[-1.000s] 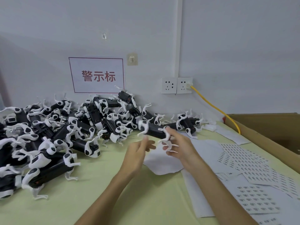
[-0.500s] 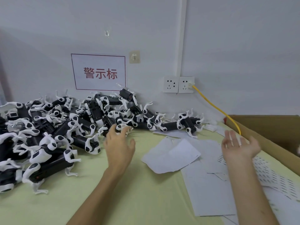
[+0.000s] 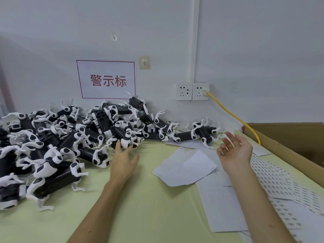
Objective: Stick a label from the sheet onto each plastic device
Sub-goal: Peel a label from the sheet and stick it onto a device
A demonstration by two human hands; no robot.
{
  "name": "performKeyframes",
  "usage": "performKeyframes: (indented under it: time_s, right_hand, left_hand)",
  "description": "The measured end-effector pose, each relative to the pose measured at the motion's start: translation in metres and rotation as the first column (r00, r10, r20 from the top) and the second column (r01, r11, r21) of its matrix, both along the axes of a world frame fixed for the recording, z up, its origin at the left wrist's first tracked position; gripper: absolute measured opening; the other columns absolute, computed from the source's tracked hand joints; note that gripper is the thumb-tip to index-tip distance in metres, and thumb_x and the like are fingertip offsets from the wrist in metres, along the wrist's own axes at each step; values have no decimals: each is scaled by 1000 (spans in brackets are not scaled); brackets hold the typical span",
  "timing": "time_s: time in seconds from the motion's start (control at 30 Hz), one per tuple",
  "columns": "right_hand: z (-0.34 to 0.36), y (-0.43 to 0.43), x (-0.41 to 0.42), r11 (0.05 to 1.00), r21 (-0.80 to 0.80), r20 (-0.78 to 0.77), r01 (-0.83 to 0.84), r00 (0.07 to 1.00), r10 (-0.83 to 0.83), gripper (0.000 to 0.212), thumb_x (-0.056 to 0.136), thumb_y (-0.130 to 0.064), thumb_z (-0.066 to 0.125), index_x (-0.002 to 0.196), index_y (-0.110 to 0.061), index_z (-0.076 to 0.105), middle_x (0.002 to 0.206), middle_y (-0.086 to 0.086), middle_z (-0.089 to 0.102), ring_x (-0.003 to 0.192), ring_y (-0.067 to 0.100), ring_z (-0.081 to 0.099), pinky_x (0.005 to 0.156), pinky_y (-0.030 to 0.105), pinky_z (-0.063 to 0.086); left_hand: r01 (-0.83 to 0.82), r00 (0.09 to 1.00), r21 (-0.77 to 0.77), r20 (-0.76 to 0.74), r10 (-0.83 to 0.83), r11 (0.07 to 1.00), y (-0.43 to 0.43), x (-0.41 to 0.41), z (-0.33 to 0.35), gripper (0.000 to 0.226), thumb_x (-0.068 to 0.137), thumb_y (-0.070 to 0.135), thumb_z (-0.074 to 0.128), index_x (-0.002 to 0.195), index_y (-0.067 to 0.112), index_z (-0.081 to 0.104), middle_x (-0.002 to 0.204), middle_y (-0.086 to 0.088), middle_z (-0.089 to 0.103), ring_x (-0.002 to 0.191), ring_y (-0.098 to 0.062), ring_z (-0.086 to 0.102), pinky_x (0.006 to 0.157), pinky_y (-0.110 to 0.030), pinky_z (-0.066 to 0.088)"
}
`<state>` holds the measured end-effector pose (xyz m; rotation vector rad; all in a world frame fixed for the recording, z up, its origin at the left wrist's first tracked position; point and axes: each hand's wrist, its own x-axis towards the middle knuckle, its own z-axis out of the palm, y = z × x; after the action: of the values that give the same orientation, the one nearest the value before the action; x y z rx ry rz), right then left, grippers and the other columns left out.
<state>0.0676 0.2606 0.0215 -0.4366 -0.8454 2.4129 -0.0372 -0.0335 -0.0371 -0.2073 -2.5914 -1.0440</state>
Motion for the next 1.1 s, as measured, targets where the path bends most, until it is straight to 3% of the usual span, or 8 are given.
performKeyframes:
  time_s: [0.23, 0.43, 0.73, 0.8, 0.9, 0.97, 1.03, 1.1]
  right_hand:
    - [-3, -8, -6, 953, 295, 214, -64, 977, 0, 14, 92, -18, 56, 86, -17, 69, 75, -2, 64, 62, 13, 51, 59, 24, 37]
    - [-3, -19, -9, 897, 422, 231, -129, 972, 31, 13, 90, -17, 60, 83, -15, 72, 66, -2, 65, 49, 10, 52, 56, 24, 39]
    - [-6, -30, -10, 817, 546, 250, -185, 967, 51, 15, 90, -17, 60, 84, -13, 73, 67, 1, 66, 49, 12, 53, 53, 23, 39]
    - [-5, -34, -10, 796, 567, 255, -212, 964, 74, 15, 91, -18, 59, 87, -13, 73, 75, 3, 68, 53, 13, 57, 55, 23, 41]
    - [-6, -42, -10, 753, 586, 293, -299, 945, 147, 18, 97, -25, 57, 100, -16, 72, 100, 7, 71, 75, 17, 68, 62, 27, 50]
    - [-8, -48, -11, 740, 538, 325, -403, 910, 259, 27, 99, -32, 55, 116, -16, 67, 118, 10, 67, 93, 26, 70, 68, 31, 55]
    - [-8, -54, -8, 683, 467, 325, -561, 827, 458, 41, 101, -41, 49, 131, -16, 61, 122, 11, 67, 100, 36, 69, 76, 37, 56]
    - [-8, -59, -5, 545, 449, 315, -708, 696, 645, 51, 102, -49, 41, 132, -13, 62, 116, 15, 71, 95, 39, 71, 74, 37, 56]
  left_hand:
    - [4, 996, 181, -88, 12, 983, 3, 2, 2, 30, 101, 15, 59, 129, 8, 67, 167, -18, 16, 153, -30, 22, 110, -38, 31]
    - [-72, 961, 211, -247, 124, 975, 7, 6, 10, 31, 101, 20, 60, 130, 13, 70, 159, -15, 36, 142, -34, 34, 116, -50, 31]
    - [267, 860, 361, -508, -52, 893, 23, 41, 33, 37, 89, 7, 76, 114, 34, 73, 130, 10, 49, 112, -19, 52, 100, -31, 43]
    - [367, 866, 456, -486, -119, 811, 30, 49, 39, 40, 88, 5, 77, 105, 42, 74, 123, 14, 56, 108, -16, 58, 92, -26, 46]
    - [423, 904, 750, -311, -293, 509, 36, 53, 46, 42, 87, -3, 73, 84, 38, 83, 87, 4, 71, 98, -7, 65, 83, -20, 50]
    - [371, 862, 868, -191, -469, 330, 36, 54, 47, 26, 84, 2, 71, 87, 25, 84, 83, -4, 70, 84, -13, 65, 80, -23, 53]
    - [322, 780, 930, -155, -606, 177, 36, 55, 44, 16, 79, 8, 68, 89, 15, 79, 86, -12, 64, 75, -18, 62, 68, -25, 54]
    - [294, 740, 946, -134, -659, 139, 35, 55, 41, 12, 80, 11, 65, 88, 15, 73, 83, -12, 59, 68, -18, 60, 66, -26, 49]
